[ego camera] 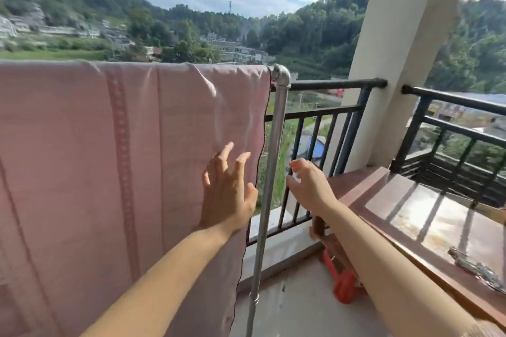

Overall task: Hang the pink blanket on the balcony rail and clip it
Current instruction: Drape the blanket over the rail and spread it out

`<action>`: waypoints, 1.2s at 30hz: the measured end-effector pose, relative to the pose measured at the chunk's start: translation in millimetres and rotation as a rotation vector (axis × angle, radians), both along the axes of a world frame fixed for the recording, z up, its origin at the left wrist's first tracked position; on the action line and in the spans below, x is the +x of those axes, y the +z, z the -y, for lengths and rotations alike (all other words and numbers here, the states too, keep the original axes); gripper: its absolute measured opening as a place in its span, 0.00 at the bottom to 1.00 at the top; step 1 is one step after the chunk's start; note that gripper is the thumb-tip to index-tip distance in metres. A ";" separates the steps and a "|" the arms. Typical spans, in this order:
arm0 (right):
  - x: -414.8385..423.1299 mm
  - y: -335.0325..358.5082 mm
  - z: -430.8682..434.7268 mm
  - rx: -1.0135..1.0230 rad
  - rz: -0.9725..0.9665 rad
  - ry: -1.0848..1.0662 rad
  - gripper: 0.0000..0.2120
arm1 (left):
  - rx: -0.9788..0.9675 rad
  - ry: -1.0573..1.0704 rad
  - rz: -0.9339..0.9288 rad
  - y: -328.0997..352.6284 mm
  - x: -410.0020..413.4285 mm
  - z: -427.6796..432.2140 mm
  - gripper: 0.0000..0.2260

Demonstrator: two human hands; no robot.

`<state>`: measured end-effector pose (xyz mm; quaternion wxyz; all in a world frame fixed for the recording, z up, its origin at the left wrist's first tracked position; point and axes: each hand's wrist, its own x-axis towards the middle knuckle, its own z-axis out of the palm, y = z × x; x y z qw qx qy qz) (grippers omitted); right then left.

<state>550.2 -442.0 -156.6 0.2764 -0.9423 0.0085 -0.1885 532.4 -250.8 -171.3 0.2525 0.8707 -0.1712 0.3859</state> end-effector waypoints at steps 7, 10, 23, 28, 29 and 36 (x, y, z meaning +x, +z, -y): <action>97.0 6.6 50.9 0.182 -0.130 0.271 0.09 | -0.121 0.306 -0.025 -19.0 40.6 32.4 0.27; 135.8 0.0 51.3 0.346 -0.323 0.456 0.07 | -0.124 0.407 -0.042 -23.9 47.5 42.1 0.25; 239.7 -19.0 -22.4 0.301 -0.975 1.351 0.17 | -0.240 0.953 -0.034 -34.0 61.0 105.9 0.28; 244.1 -22.6 -42.4 0.267 -1.125 1.555 0.12 | -0.321 1.181 -0.118 -26.3 63.9 142.7 0.30; 242.6 -21.6 -47.4 0.247 -1.160 1.591 0.14 | -0.331 1.226 -0.125 -23.9 66.1 145.7 0.29; 230.7 -8.5 -57.7 0.152 -1.320 1.701 0.30 | -0.329 1.492 -0.434 -10.0 65.2 144.8 0.13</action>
